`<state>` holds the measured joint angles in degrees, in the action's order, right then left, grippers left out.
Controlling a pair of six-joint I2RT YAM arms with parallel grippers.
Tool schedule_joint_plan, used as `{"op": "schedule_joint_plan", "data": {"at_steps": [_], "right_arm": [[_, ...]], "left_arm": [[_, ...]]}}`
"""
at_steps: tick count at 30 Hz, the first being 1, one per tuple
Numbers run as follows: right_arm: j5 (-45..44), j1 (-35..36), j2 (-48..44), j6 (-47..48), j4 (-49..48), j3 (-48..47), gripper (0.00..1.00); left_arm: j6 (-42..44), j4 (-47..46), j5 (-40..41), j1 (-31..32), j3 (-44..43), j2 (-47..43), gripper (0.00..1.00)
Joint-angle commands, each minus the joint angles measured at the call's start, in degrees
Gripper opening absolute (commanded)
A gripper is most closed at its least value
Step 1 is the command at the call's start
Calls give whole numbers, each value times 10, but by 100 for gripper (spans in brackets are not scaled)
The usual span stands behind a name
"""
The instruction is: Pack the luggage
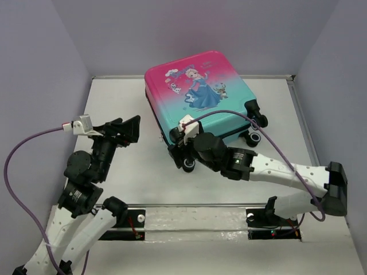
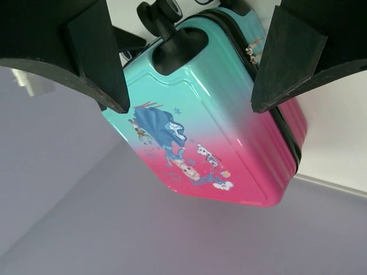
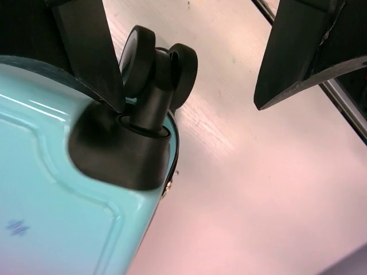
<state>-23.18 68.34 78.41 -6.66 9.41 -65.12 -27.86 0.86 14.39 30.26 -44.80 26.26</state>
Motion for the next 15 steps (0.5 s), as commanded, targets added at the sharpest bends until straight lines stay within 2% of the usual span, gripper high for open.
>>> {"op": "schedule_joint_plan", "data": {"at_steps": [1, 7, 10, 15], "right_arm": [[-73, 13, -128, 34, -15, -19, 100], [-193, 13, -319, 79, -47, 60, 100], [-219, 13, -376, 79, -56, 89, 100], [-240, 13, -390, 71, -68, 117, 100]], "left_arm": [[33, 48, -45, 1, -58, -14, 99], [61, 54, -53, 1, -74, -39, 99], [61, 53, -54, 1, -73, -42, 99], [57, 41, -74, 1, -57, -37, 99]]}}
